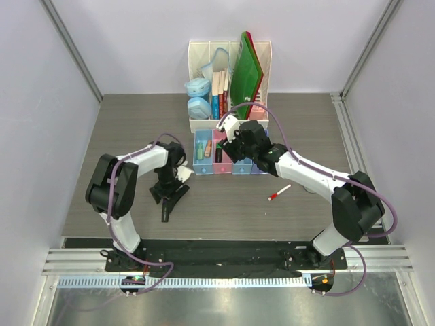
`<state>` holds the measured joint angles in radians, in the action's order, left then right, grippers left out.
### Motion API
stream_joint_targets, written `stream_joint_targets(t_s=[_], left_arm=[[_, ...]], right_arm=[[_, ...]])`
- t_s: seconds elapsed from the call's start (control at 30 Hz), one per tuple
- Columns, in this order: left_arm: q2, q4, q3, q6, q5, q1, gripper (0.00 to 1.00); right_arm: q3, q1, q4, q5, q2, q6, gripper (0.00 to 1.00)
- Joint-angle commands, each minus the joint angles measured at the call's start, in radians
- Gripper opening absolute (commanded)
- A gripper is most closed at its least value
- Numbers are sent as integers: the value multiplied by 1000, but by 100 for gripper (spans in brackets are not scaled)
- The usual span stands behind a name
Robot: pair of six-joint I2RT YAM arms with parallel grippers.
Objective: Sort the stationery into containers
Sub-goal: Pick up the pen from the center of the board.
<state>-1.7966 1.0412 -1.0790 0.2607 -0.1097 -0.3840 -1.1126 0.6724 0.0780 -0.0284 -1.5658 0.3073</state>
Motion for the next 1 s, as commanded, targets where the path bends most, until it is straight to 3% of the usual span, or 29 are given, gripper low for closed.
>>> stream_joint_targets(t_s=[0.0, 0.27, 0.37, 0.63, 0.67, 0.73, 0.97], left_arm=[[-30, -7, -38, -12, 13, -3, 65], [-61, -13, -44, -17, 15, -4, 54], [-66, -13, -45, -18, 10, -4, 41], [-58, -7, -38, -11, 4, -6, 18], [-52, -6, -38, -9, 5, -7, 8], [-24, 0, -41, -2, 1, -6, 0], [104, -15, -55, 18, -51, -6, 0]], right_arm=[[-12, 6, -27, -8, 52, 7, 58], [-13, 7, -30, -11, 61, 10, 58], [-15, 7, -32, -11, 67, 12, 58], [-13, 10, -30, -18, 76, 16, 58], [-13, 12, -32, -19, 76, 16, 58], [-15, 12, -30, -19, 76, 16, 58], [-21, 15, -26, -28, 78, 23, 58]])
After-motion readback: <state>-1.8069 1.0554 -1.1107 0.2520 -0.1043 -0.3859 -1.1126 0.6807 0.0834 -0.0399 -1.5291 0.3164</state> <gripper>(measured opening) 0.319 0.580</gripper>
